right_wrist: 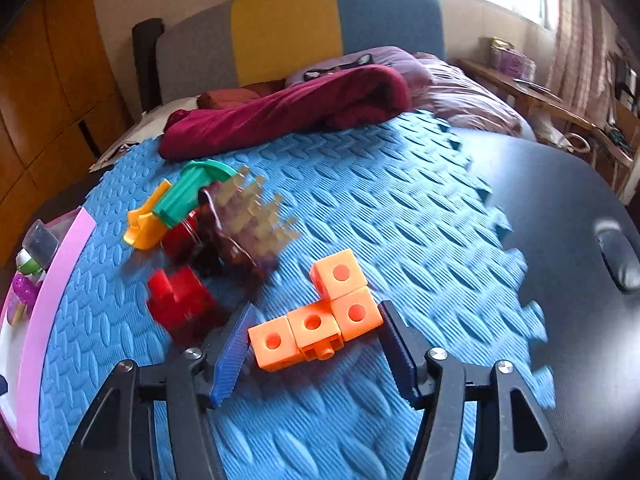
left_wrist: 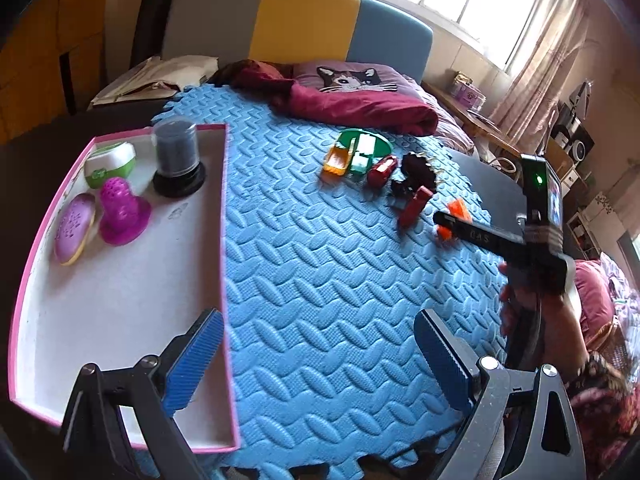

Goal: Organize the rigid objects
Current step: 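Grasp the orange cube block with right tool while left tool grasps the red block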

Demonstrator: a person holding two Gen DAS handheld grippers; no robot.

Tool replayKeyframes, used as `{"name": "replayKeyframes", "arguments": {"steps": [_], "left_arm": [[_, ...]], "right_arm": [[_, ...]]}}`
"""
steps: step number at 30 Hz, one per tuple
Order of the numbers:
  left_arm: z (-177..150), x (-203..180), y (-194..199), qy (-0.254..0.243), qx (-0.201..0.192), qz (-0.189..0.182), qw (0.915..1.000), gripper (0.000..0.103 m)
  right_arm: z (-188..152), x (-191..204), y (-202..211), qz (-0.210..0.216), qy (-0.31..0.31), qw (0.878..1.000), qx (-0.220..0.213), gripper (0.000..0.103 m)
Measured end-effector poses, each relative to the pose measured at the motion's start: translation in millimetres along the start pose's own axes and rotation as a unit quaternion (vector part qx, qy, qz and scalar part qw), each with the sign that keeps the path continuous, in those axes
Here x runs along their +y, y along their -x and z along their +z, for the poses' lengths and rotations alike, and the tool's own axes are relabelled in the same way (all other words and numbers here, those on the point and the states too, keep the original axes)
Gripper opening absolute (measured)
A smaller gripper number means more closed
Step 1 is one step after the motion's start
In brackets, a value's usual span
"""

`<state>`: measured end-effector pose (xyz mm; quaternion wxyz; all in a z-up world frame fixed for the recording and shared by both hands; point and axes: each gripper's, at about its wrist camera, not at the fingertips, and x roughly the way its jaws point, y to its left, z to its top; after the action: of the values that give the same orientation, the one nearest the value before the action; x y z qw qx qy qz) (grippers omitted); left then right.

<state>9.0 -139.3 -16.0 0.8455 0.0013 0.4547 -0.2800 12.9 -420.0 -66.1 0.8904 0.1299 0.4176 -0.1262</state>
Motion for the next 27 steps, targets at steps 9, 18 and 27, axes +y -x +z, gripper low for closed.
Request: {"name": "replayKeyframes", "arguments": {"steps": [9,18,27], "left_arm": [[24,-40,-28,-0.037,-0.005,-0.006,0.9993,0.097],[62,-91,-80,-0.131,-0.038,0.029,0.9903,0.096],[85,-101,-132,-0.117,-0.003,-0.001,0.9931,0.051]], "right_arm": [[-27,-22,27,-0.023,-0.05,0.998,-0.023,0.063],[-31,-35,31,-0.02,-0.084,0.996,-0.039,0.063],[-31,-33,31,-0.027,-0.08,0.996,-0.04,0.063]]}}
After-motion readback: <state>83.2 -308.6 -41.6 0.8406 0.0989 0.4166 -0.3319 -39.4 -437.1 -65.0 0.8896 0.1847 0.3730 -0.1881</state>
